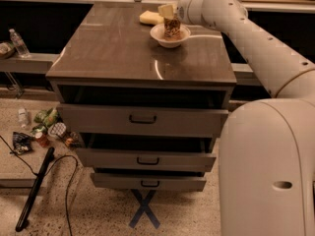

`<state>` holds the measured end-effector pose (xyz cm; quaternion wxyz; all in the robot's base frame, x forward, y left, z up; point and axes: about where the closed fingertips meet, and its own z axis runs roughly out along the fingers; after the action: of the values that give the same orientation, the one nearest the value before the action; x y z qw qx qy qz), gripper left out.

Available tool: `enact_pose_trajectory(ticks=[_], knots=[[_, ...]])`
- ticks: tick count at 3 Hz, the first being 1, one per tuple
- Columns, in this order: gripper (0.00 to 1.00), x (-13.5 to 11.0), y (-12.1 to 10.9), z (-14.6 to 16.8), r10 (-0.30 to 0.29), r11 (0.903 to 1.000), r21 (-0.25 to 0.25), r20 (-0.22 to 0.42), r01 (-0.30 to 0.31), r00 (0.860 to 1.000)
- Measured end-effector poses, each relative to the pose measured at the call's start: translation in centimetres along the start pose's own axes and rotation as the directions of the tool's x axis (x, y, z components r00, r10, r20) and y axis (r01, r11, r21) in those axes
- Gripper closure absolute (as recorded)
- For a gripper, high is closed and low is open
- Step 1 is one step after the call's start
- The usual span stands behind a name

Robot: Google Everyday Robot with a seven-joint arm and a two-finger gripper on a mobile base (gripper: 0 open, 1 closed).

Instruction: Place orange can into paper bowl

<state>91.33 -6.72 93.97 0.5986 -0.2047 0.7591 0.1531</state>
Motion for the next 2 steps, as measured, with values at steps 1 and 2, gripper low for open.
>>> enact_pose_trajectory(ticks=[1,2], knots=[[0.60,0.77,0.37,0.69,0.016,0.9998,-0.008,-0.022,-0.016,1.000],[0.35,0.30,0.97,0.42,0.014,0.9996,-0.023,-0.020,-0.015,1.000]])
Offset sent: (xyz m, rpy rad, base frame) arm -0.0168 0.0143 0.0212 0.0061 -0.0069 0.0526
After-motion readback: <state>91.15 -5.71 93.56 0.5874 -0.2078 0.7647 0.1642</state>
